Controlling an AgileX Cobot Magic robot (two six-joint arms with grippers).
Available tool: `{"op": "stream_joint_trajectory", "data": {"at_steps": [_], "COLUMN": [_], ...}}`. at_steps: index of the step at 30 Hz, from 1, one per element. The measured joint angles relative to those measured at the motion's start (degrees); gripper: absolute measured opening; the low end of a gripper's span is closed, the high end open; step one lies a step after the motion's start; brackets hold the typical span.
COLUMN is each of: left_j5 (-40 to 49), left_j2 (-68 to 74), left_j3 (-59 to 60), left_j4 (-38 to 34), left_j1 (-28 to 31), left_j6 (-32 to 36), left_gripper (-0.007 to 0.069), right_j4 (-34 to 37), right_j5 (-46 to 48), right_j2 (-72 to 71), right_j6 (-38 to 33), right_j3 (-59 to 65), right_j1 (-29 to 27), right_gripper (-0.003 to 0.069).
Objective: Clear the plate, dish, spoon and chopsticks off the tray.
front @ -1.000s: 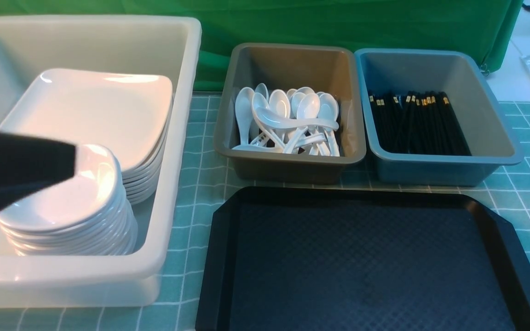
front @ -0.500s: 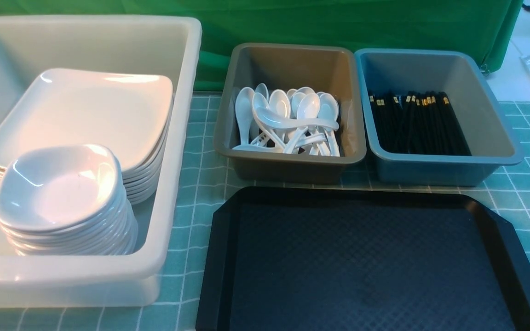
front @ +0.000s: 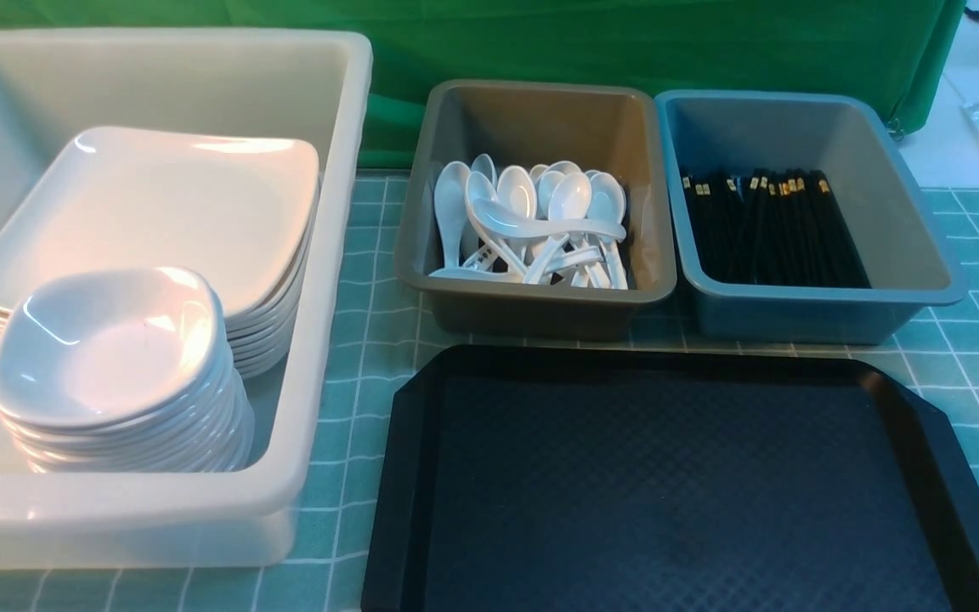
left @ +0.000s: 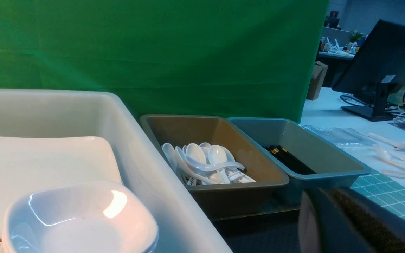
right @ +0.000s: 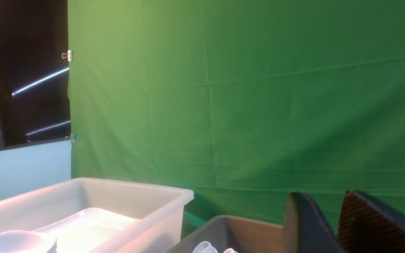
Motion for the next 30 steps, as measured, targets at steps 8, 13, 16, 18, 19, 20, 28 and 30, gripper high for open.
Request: {"op": "stream_joint_trajectory", "data": {"at_steps": [8,13,16,18,19,20,28,30], "left_j5": [-1.48,-9.27,-12.69,-13.75,-13.9,-13.89,-14.95,-16.12], "left_j2": [0.0,0.11,0.19,0.18,0.18,0.18,0.22,0.22], "left_j3": [1.32,6.99,11.6,16.55,17.86,18.48,26.19,26.19], "left_j4": [3.36,12.63,15.41,16.59,16.71,16.79,16.81,16.81], "left_j1": [0.0,2.05,5.94,9.93,10.94,11.58,13.18,13.13], "left_j6": [0.05,-4.36,-5.82,-6.0,-6.01,-6.01,-6.08,-6.08], "left_gripper": [0.0011,0.0011,0.0011,0.0011,0.0011,0.0011,0.0013,0.0013], "right_j4": [0.0,0.0,0.0,0.0,0.0,0.0,0.0,0.0], "right_j5": [0.0,0.0,0.0,0.0,0.0,0.0,0.0,0.0], "right_j2": [0.0,0.0,0.0,0.0,0.0,0.0,-0.05,-0.05], "right_j6": [0.0,0.0,0.0,0.0,0.0,0.0,0.0,0.0], "right_j3": [0.0,0.0,0.0,0.0,0.0,0.0,0.0,0.0], "right_j1": [0.0,0.0,0.0,0.0,0.0,0.0,0.0,0.0], "right_gripper": [0.0216,0.022,0.0225,0.0233,0.0234,0.0235,0.0238,0.0238]}}
